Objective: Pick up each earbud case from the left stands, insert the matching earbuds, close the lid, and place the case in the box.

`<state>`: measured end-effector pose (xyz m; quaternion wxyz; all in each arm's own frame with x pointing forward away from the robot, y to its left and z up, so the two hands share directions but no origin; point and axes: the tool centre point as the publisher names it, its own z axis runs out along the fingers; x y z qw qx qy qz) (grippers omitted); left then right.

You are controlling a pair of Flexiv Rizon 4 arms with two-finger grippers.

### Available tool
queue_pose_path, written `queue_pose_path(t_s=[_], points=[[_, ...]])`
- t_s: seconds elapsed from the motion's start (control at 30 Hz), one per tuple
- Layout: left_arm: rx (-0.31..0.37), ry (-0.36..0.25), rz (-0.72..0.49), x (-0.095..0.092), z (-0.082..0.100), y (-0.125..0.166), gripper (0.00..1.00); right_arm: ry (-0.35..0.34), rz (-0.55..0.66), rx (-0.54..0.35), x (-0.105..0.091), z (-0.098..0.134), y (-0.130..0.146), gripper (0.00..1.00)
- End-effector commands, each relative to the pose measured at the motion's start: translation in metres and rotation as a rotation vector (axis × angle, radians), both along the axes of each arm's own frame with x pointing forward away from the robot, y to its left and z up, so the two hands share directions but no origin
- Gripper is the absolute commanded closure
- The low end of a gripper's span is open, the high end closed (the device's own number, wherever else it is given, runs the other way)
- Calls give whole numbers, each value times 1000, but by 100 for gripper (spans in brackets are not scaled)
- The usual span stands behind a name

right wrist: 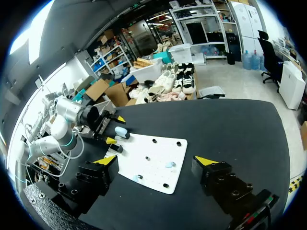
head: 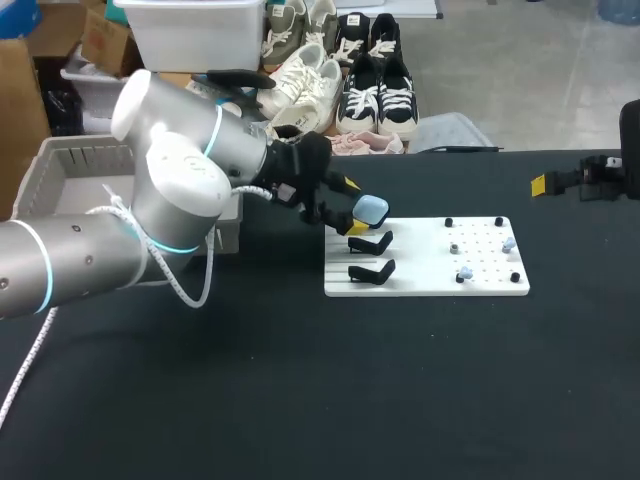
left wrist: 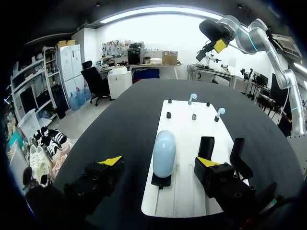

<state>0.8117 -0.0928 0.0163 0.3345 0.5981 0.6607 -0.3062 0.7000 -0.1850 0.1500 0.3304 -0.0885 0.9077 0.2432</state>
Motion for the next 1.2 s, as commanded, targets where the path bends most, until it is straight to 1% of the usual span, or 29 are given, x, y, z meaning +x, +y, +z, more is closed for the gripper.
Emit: queue_pose_path(t_s=[0.03,0.1,0.17,0.2,0.23,0.27,0.5,0.67,0.93,1.2], points=[[4,9,-10,5,-1,-2,4,0,0,0,0,0,0,0],[3,10,-11,5,-1,-3,11,0,0,0,0,0,0,0],[1,12,-12,6,-1,-5,14,0,0,0,0,0,0,0],[-1,14,-12,6,-1,-5,22,0,0,0,0,0,0,0],[-2,13,-13,7,-1,-6,33,0,0,0,0,0,0,0],[-2,13,-14,7,0,-6,38,0,0,0,0,0,0,0],[-2,15,-23,6,-1,-9,41,0,0,0,0,0,0,0],[1,19,-24,5,-2,-9,40,0,0,0,0,0,0,0],[1,25,-23,3,-3,-9,41,0,0,0,0,0,0,0],[3,28,-23,3,-4,-9,46,0,0,0,0,0,0,0]])
